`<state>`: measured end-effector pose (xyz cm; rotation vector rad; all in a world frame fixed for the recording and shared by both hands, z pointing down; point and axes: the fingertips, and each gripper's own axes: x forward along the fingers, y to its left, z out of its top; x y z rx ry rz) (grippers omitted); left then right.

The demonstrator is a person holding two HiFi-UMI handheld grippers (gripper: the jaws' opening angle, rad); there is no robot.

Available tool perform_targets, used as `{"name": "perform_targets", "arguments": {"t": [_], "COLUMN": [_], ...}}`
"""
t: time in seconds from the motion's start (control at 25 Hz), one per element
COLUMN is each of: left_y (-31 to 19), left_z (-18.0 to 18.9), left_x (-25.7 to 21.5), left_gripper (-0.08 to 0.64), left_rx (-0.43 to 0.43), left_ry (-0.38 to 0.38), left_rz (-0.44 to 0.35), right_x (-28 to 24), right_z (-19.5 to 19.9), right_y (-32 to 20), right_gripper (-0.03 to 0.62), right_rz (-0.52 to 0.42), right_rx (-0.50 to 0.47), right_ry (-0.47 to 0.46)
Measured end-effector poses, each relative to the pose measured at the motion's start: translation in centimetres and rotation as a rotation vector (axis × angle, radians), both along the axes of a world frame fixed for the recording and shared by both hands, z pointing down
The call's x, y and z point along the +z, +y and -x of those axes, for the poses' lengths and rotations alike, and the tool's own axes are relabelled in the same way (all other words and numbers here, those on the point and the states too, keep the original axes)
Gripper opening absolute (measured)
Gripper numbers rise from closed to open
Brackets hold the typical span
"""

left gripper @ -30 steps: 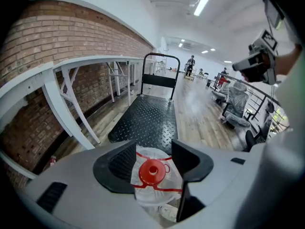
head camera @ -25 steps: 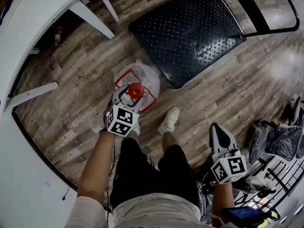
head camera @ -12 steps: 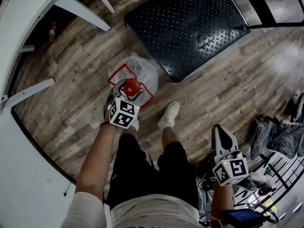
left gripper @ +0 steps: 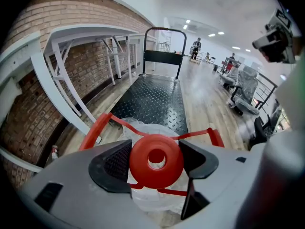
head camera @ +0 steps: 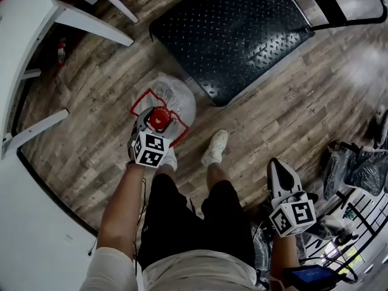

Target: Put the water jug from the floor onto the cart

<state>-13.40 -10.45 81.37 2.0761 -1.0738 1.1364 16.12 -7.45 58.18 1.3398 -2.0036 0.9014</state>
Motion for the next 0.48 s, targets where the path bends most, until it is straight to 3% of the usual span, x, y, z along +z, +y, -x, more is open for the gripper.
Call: {"name": "perform_targets", "arguments": {"t": [0.2,0.48], "left_y": [0.3,-2.8], "left_z": [0.3,-1.7], "left_x": [-1.5,-10.9], "left_gripper": [0.305,0.304], "left_rx": [-0.018,-0.051], "left_ry": [0.002,0.079], "left_rz": [0.0,-0.117], "right_x": [-0.2,-1.7], "right_z": [-0.6,-1.9], "right_y": [0.1,-0.5], "right_gripper": [0.005,0.005], "right_rz": [-0.005,-0.016], "right_rx": [0.014,0.039], "right_ry": [-0.014,-0.03]}}
